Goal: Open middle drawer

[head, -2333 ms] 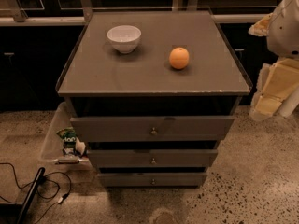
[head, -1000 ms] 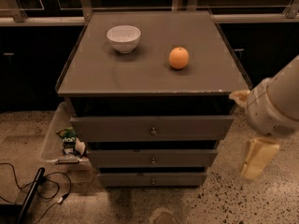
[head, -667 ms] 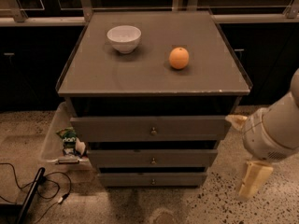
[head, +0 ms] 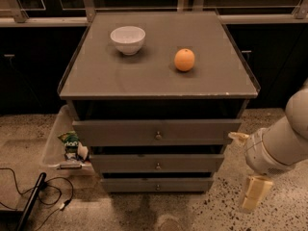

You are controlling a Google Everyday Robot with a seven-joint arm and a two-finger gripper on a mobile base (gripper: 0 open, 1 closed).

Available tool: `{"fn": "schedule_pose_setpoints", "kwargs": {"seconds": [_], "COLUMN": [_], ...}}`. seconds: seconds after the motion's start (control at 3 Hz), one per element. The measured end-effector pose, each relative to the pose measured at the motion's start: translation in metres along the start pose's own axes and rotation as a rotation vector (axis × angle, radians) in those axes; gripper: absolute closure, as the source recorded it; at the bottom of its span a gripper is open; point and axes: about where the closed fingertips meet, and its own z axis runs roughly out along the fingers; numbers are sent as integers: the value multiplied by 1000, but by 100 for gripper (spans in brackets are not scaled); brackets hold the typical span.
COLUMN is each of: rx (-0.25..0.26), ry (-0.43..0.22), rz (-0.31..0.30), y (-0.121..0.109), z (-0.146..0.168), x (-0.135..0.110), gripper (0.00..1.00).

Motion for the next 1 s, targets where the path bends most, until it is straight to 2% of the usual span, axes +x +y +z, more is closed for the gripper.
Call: {"fn": "schedule_pose_setpoints", "kwargs": {"seconds": [0.33,0.67,1.0], "rx": [-14,-36,-42], "ry": [-2,-11,-57], "rz": [34,80,95], "y": [-8,-23,-37], "z": [30,86,139], "x": [16,45,61], "gripper": [0,0,0]}}
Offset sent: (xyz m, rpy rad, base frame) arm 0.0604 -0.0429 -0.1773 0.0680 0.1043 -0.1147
